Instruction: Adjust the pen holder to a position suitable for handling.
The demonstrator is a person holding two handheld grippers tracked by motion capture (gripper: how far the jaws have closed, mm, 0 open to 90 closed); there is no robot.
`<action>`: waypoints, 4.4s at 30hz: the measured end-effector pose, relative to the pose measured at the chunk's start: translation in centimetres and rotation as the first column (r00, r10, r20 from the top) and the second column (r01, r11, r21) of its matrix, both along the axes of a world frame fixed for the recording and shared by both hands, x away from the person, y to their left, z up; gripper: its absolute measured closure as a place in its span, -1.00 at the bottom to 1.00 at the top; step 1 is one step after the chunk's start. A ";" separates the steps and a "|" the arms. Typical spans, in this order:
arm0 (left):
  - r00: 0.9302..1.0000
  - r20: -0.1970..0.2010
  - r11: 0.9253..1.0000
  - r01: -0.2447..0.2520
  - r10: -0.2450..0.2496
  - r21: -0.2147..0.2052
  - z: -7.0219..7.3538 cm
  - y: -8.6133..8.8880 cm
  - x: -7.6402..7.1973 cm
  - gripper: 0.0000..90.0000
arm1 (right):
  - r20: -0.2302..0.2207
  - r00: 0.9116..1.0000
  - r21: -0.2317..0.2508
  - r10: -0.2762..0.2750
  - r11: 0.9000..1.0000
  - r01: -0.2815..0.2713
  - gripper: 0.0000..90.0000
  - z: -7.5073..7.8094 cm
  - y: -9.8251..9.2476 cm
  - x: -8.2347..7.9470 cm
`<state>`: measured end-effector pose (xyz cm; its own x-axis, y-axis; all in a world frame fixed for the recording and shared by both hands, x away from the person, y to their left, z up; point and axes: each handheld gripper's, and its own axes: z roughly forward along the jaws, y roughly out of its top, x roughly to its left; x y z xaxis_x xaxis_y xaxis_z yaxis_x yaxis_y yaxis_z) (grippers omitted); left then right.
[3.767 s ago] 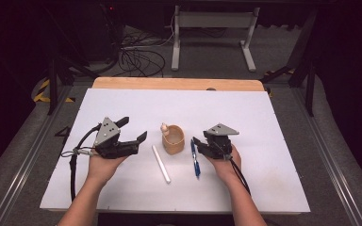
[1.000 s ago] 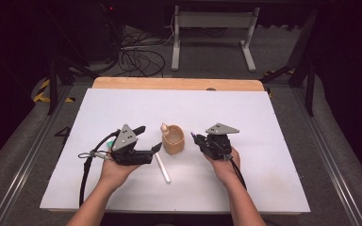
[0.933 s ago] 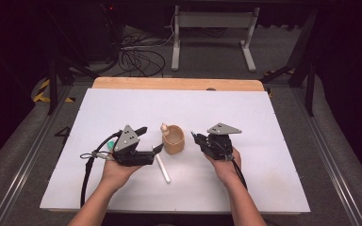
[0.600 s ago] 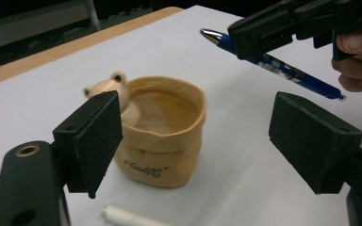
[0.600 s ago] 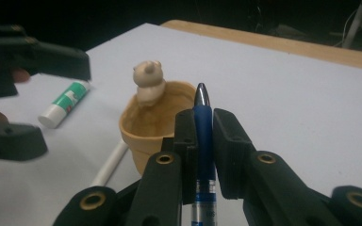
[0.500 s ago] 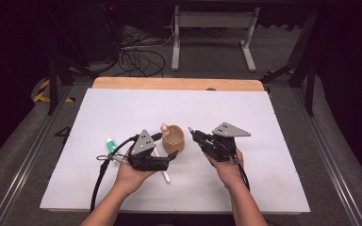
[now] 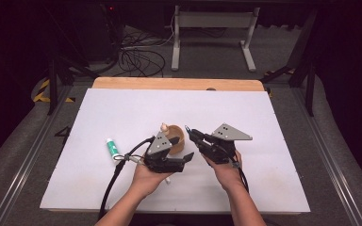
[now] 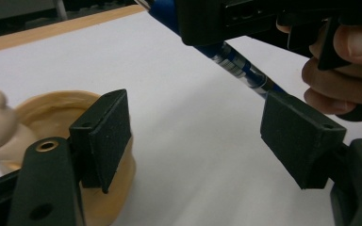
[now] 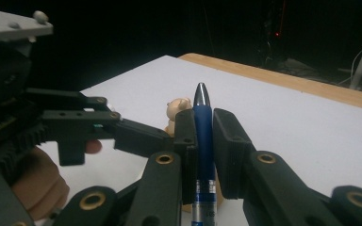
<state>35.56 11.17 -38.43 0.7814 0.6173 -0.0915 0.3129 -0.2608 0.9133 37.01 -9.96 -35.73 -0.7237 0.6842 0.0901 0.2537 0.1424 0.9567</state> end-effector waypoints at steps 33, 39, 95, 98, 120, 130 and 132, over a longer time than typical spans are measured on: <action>0.998 -0.051 0.999 0.028 -0.027 0.016 -0.4 -1.4 0.1 0.55 | 0.066 0.998 0.024 0.023 0.999 -0.025 0.79 0.4 1.2 -1.1; 0.998 -0.063 0.999 -0.010 0.012 0.032 -0.1 -0.8 0.6 0.70 | 0.087 0.996 0.013 0.029 0.999 -0.030 0.77 0.7 1.2 -1.4; 0.988 0.061 0.990 -0.142 0.141 0.015 4.6 2.8 2.7 0.76 | 0.066 0.998 -0.038 -0.019 0.999 0.022 -0.09 0.8 -2.8 -0.6; 0.987 0.058 0.988 -0.150 0.149 0.018 4.4 2.9 3.0 0.76 | 0.065 0.998 -0.037 -0.023 0.999 0.026 -0.10 0.8 -3.0 -0.6; 0.988 0.026 0.987 -0.156 0.155 0.035 2.9 2.6 5.2 0.74 | 0.061 0.998 -0.043 -0.034 0.998 0.037 -0.11 0.8 -3.1 -0.6; 0.986 0.006 0.985 -0.165 0.165 0.040 2.5 2.7 5.8 0.74 | 0.062 0.998 -0.048 -0.030 0.998 0.033 -0.11 0.8 -3.0 -0.5; 0.986 0.008 0.985 -0.168 0.167 0.044 2.5 2.7 5.9 0.73 | 0.062 0.998 -0.050 -0.030 0.998 0.033 -0.11 0.8 -3.0 -0.5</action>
